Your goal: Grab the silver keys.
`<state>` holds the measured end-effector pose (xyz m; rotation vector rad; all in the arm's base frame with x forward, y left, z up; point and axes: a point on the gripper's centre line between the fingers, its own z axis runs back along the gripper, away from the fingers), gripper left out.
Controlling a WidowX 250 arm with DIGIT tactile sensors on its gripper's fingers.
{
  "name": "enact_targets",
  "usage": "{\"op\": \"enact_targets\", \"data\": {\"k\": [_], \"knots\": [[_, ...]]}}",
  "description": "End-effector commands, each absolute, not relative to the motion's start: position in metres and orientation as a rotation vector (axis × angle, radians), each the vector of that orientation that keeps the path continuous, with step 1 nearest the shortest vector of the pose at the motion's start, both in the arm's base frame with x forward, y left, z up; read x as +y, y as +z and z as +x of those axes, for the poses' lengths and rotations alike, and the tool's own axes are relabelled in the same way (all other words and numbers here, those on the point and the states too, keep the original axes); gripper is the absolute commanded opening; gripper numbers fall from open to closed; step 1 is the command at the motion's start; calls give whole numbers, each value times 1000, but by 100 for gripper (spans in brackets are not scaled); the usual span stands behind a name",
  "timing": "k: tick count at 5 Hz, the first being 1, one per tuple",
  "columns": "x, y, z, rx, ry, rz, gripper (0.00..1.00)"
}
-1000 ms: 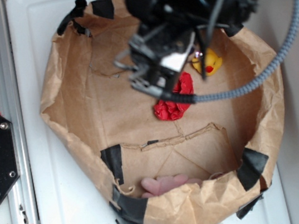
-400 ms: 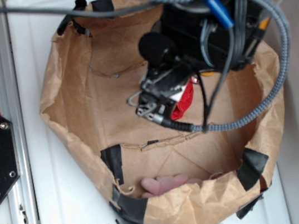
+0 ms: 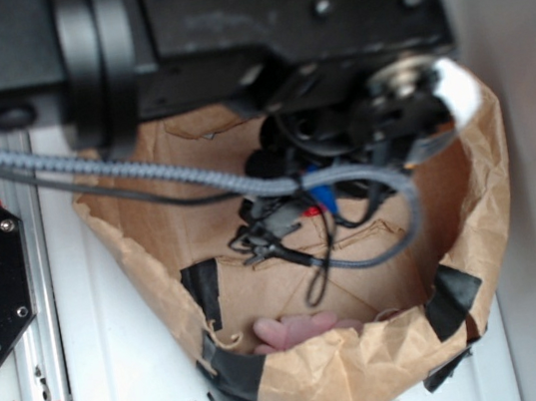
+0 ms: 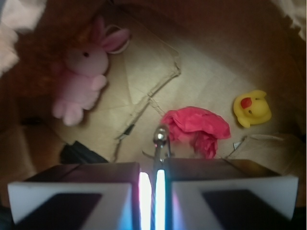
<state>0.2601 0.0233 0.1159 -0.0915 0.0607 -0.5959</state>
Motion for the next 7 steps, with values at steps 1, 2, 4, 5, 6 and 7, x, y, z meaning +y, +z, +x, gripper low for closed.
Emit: {"op": "enact_targets", "data": {"k": [1, 2, 4, 5, 6, 7], "knots": [[18, 154, 265, -71, -606, -115, 0], [23, 163, 268, -130, -573, -145, 0], [34, 181, 273, -191, -418, -115, 0], [31, 189, 272, -190, -393, -110, 0], [31, 191, 269, -185, -332, -87, 0], [31, 189, 266, -142, -369, -64, 0]]}}
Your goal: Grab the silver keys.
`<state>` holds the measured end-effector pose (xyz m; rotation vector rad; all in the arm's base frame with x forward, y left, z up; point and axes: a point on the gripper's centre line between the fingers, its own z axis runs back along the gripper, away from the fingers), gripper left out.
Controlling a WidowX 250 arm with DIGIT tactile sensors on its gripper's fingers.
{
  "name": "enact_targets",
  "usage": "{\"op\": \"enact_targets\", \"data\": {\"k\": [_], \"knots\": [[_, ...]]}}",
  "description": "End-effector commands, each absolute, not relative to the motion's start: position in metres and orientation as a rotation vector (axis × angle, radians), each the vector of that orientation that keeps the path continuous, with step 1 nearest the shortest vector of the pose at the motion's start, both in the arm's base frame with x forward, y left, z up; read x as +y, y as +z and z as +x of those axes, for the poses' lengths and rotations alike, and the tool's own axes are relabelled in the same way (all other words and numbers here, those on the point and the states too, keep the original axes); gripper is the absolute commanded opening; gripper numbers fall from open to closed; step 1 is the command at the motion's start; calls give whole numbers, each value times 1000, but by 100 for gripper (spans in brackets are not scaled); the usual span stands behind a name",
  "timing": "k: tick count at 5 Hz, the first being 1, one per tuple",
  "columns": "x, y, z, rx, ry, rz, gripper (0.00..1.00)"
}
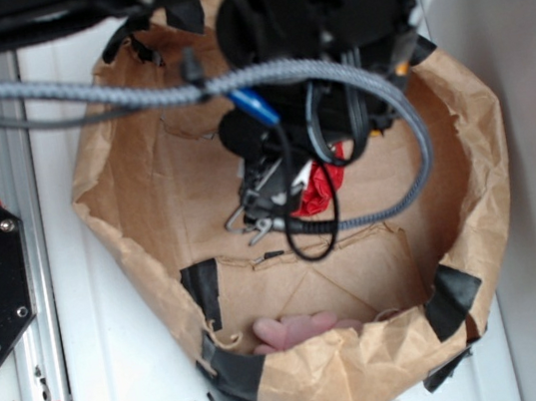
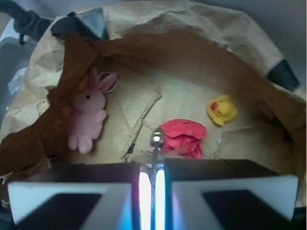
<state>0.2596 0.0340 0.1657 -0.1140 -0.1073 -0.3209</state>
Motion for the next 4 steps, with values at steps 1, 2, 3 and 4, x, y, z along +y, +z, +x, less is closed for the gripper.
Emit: {"op": "enact_targets", "data": {"k": [1, 2, 3, 4], "knots": [[31, 191, 264, -133, -364, -71, 0], [30, 191, 264, -137, -369, -77, 0], [28, 190, 263, -157, -369, -78, 0], [28, 191, 263, -165, -375, -94, 0]]}}
